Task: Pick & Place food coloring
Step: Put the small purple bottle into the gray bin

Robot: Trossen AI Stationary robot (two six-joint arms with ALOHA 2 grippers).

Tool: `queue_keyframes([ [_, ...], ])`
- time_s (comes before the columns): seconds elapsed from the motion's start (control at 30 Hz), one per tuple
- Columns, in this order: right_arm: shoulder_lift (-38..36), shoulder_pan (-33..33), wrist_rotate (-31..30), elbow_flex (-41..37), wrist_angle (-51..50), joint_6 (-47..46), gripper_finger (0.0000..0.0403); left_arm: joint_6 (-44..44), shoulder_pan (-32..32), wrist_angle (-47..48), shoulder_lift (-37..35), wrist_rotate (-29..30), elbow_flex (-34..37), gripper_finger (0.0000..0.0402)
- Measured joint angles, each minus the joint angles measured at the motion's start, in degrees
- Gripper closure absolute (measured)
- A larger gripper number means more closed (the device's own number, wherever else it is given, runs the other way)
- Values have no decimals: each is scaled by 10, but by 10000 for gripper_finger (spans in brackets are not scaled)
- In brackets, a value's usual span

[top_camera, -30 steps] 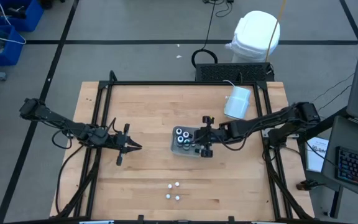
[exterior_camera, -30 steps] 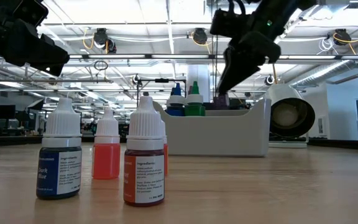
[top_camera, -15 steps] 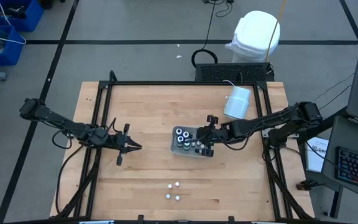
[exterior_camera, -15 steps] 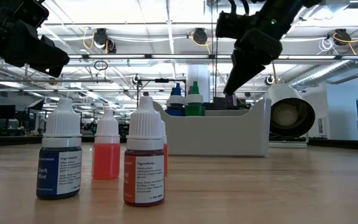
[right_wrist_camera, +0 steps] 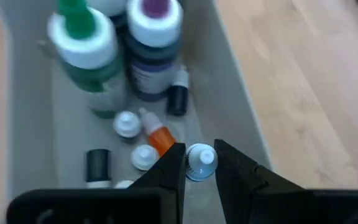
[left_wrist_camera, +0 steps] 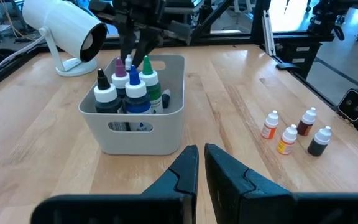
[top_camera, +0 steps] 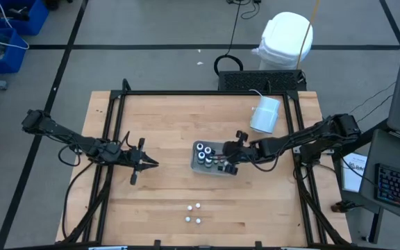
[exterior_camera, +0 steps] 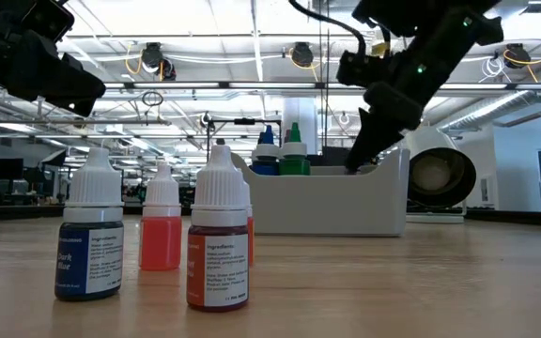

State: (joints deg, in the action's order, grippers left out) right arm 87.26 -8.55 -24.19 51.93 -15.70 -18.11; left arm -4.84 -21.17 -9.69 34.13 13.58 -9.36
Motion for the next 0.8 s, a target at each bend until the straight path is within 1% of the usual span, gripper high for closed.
queue_keyframes([
  [0.13,0,0,-25,-13,2,-35,347,0,0,0,0,0,0,364],
  [0.3,0,0,-28,-24,19,-51,347,0,0,0,0,0,0,364],
  [0.4,0,0,-26,-25,26,-54,347,0,0,0,0,0,0,364],
  [0.53,5,0,4,-25,43,-45,347,0,0,0,0,0,0,364],
  [0.8,5,11,0,-26,45,-37,347,0,0,0,0,0,0,364],
])
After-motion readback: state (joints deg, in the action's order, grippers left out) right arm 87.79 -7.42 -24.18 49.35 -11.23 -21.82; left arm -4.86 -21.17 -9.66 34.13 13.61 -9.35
